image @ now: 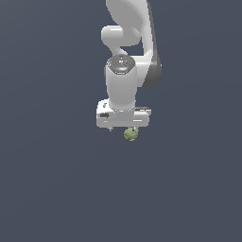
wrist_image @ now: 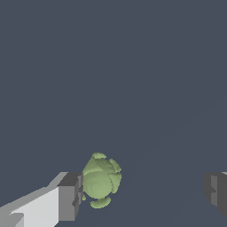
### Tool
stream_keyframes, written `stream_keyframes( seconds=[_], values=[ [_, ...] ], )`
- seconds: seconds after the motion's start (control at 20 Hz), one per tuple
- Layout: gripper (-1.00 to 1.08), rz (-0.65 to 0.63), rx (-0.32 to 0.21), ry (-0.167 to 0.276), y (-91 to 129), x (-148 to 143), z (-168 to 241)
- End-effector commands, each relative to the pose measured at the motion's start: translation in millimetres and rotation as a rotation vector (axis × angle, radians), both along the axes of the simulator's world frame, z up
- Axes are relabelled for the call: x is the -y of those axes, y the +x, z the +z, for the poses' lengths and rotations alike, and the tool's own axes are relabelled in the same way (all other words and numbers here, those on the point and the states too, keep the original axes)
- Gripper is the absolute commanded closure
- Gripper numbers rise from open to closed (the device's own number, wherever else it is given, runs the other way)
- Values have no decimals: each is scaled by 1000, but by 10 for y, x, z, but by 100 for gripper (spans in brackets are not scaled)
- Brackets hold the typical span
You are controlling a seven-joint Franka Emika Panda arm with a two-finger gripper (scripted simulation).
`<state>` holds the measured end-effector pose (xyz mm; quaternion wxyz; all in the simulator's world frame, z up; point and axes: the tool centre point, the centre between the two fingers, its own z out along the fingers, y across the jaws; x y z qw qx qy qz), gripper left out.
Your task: Pick up the object and move it to a goal position.
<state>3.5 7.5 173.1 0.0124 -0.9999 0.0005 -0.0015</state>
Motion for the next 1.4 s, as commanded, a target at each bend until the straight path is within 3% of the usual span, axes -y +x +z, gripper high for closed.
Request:
stream_keyframes(
  seconds=[0.0, 0.5, 1.35],
  values=[
    [-92, 0, 0, 0, 0, 0, 0],
    [-92, -36, -15, -6, -65, 352, -127],
    [-92, -156, -15, -10, -188, 113, -310]
  ],
)
